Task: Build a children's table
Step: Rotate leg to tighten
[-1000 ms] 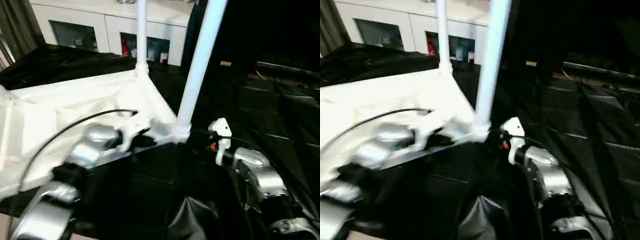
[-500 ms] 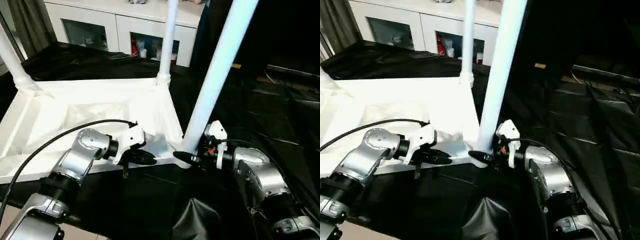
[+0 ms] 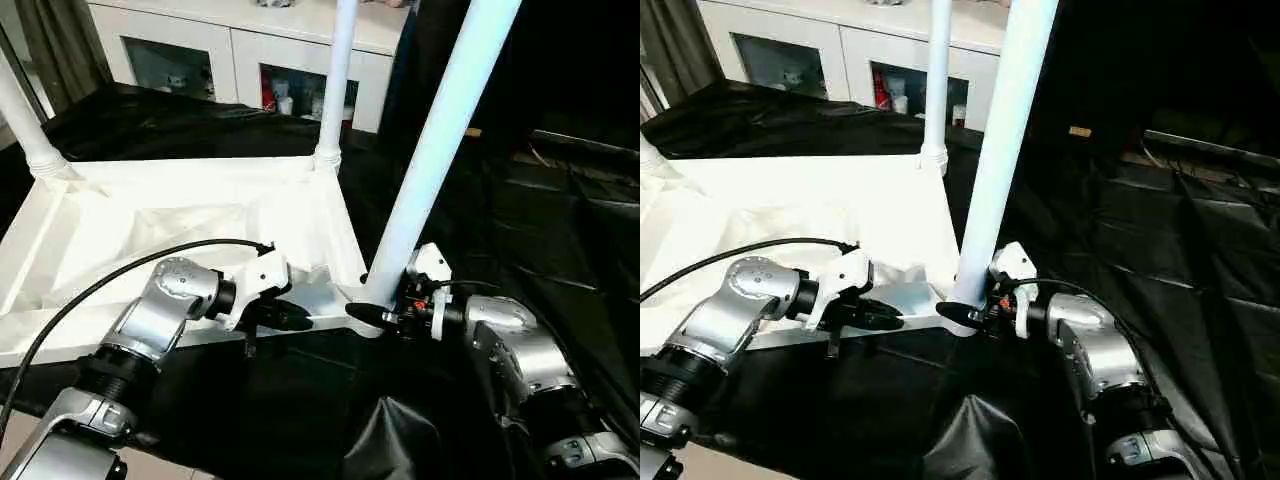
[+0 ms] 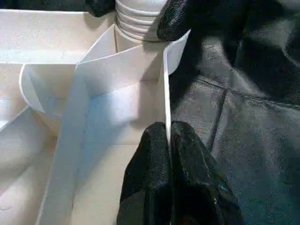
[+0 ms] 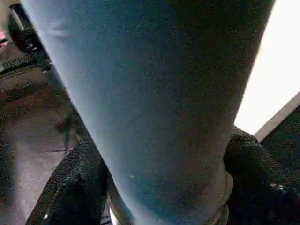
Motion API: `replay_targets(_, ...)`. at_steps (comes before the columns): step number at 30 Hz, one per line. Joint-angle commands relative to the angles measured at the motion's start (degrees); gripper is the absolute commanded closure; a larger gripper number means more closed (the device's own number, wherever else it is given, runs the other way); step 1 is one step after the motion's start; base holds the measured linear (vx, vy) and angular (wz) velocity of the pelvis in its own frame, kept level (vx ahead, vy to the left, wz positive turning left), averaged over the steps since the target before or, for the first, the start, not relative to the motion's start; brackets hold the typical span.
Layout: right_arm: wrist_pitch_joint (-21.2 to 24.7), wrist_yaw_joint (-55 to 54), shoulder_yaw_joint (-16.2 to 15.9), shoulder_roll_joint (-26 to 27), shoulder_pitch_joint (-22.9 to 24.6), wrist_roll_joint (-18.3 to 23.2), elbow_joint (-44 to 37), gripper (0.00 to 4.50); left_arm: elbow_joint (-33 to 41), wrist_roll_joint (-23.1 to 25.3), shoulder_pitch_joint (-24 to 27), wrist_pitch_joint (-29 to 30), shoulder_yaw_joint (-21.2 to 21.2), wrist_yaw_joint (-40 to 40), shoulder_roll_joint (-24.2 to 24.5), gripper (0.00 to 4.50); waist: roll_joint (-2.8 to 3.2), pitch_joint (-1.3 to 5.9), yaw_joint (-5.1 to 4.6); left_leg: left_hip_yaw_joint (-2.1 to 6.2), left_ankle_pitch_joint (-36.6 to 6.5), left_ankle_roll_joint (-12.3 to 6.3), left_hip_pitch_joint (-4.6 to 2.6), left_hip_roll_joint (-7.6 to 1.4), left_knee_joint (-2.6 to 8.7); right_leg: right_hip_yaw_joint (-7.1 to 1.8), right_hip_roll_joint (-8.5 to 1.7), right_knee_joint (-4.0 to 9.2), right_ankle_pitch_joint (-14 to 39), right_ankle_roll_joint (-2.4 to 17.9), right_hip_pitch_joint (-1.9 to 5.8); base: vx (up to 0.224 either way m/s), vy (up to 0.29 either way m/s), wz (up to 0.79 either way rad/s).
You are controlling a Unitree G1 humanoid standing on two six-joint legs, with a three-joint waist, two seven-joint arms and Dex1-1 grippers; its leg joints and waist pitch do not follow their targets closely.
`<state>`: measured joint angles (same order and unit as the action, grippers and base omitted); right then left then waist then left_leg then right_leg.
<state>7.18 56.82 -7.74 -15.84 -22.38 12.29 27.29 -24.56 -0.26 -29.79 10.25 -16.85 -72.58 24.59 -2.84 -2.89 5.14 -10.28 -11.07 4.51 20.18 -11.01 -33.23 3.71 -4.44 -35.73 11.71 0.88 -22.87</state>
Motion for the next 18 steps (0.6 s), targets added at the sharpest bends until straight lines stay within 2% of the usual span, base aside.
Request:
replay_targets(1,0.2,-6.8,1.7,1.1,-0.1,-2.1,2.7,1.74,-1.5,-1.1,-0.2,0.2,0.2,3.1,-2.8,4.5,-0.55,3.01,-0.07,0.45,-7.4,-2.6,-0.02,-2.31,3.78,-2.96,-4.12,4.53,11.5,11.2,2.66,0.0,0.0,0.0)
replay_targets(2,0.2,-6.8,1.7,1.1,-0.1,-2.1,2.7,1.74,-1.5,-1.1,-0.2,0.2,0.2,3.1,-2.8,4.5,-0.54,2.96,-0.08,0.49,-8.2,-2.22,-0.08,-2.29,3.83,-2.94,-4.17,4.69,12.8,10.9,2.63,0.0,0.0,0.0)
replay_targets(3,0.6,-15.3,3.8,3.7,-1.2,-3.0,5.4,1.74,-6.0,1.8,-3.0,1.0,1.1,11.7,-5.5,4.5,-0.59,2.85,-0.21,0.47,-9.0,-1.61,-0.17,-2.25,3.95,-2.99,-4.09,4.96,15.0,10.1,2.5,0.0,0.0,0.0)
replay_targets(4,0.8,-17.3,4.3,4.3,-1.4,-3.1,6.1,1.75,-7.1,2.4,-3.7,1.1,1.3,13.6,-6.2,4.5,-0.49,2.82,-0.24,0.46,-9.8,-1.1,-0.48,-2.23,3.96,-3.01,-4.08,5.13,16.4,9.9,2.21,0.0,0.0,0.0)
replay_targets(5,1.5,-24.1,5.9,6.5,-2.4,-3.5,8.1,1.75,-10.5,3.8,-6.0,1.6,2.0,19.5,-8.4,4.5,-0.55,2.86,-0.33,0.55,-10.4,-0.18,-0.5,-2.18,3.97,-3.03,-4.18,5.29,18.0,9.5,2.3,0.0,0.0,0.0)
replay_targets(6,1.5,-26.9,6.4,7.5,-2.9,-3.8,8.9,1.75,-11.9,4.2,-7.1,1.9,2.3,22.0,-9.4,4.5,-0.37,2.92,-0.37,0.61,-10.4,0.37,-0.48,-2.17,3.99,-3.05,-4.19,5.21,18.5,9.3,2.27,0.0,0.0,0.0)
replay_targets(7,1.5,-29.0,6.7,8.2,-3.2,-4.1,9.5,1.75,-12.9,4.5,-7.9,2.1,2.5,23.7,-10.1,4.5,-0.49,3.04,-0.3,0.59,-10.6,0.73,-0.6,-2.2,3.94,-3.08,-4.17,5.29,17.8,8.9,2.2,0.0,0.0,0.0)
replay_targets(9,1.7,-36.3,7.5,10.8,-4.8,-5.0,11.4,1.75,-15.6,5.0,-10.3,2.7,3.1,28.3,-12.6,4.5,-0.25,3.15,-0.15,0.54,-9.9,0.24,-0.5,-2.11,3.86,-3.16,-4.24,5.12,15.6,9.2,2.29,0.0,0.0,0.0)
replay_targets(11,2.0,-39.3,7.7,12.4,-5.6,-5.3,12.1,1.75,-16.1,5.1,-11.1,2.9,3.0,29.3,-13.8,4.5,-0.2,3.3,-0.06,0.55,-8.7,-0.11,-0.21,-1.99,3.81,-3.1,-4.24,4.95,13.6,9.2,2.65,0.0,0.0,0.0)
replay_targets(12,2.1,-40.3,7.8,13.0,-5.9,-5.5,12.4,1.75,-16.3,5.2,-11.4,2.8,2.8,29.4,-14.2,4.5,-0.2,3.28,-0.08,0.48,-8.6,-0.29,-0.22,-2.02,3.8,-3.15,-4.21,4.95,13.0,9.3,2.54,0.0,0.0,0.0)
replay_targets(13,1.7,-39.9,7.5,13.3,-6.1,-5.5,12.4,1.75,-16.1,5.1,-11.4,2.5,2.6,29.0,-14.5,4.5,-0.28,3.44,-0.06,0.52,-7.6,-0.74,-0.08,-2.05,3.73,-3.08,-4.16,4.62,10.4,9.6,2.81,0.0,0.0,0.0)
replay_targets(15,0.6,-38.9,6.9,13.9,-6.3,-6.0,12.4,1.75,-16.3,5.2,-11.5,1.7,2.5,28.2,-15.1,4.5,-0.04,3.48,-0.05,0.53,-6.6,-1.4,-0.03,-2.05,3.66,-3.03,-4.09,4.34,7.7,10.3,2.85,0.0,0.0,0.0)
replay_targets(17,-1.2,-35.9,5.6,14.1,-6.2,-6.4,11.7,1.75,-15.9,5.0,-10.9,0.6,2.0,25.7,-15.5,4.5,-0.13,3.49,-0.08,0.45,-6.5,-1.94,-0.02,-2.07,3.61,-3.02,-4.12,4.29,6.5,10.9,2.91,0.0,0.0,0.0)
replay_targets(18,-1.7,-35.4,5.3,14.0,-6.1,-6.4,11.5,1.19,-15.5,4.8,-10.4,-0.5,1.7,24.3,-15.3,4.5,-0.16,3.42,-0.1,0.43,-6.9,-2.04,-0.01,-2.07,3.63,-3.0,-4.08,4.36,6.9,11.0,2.92,0.0,0.0,0.0)
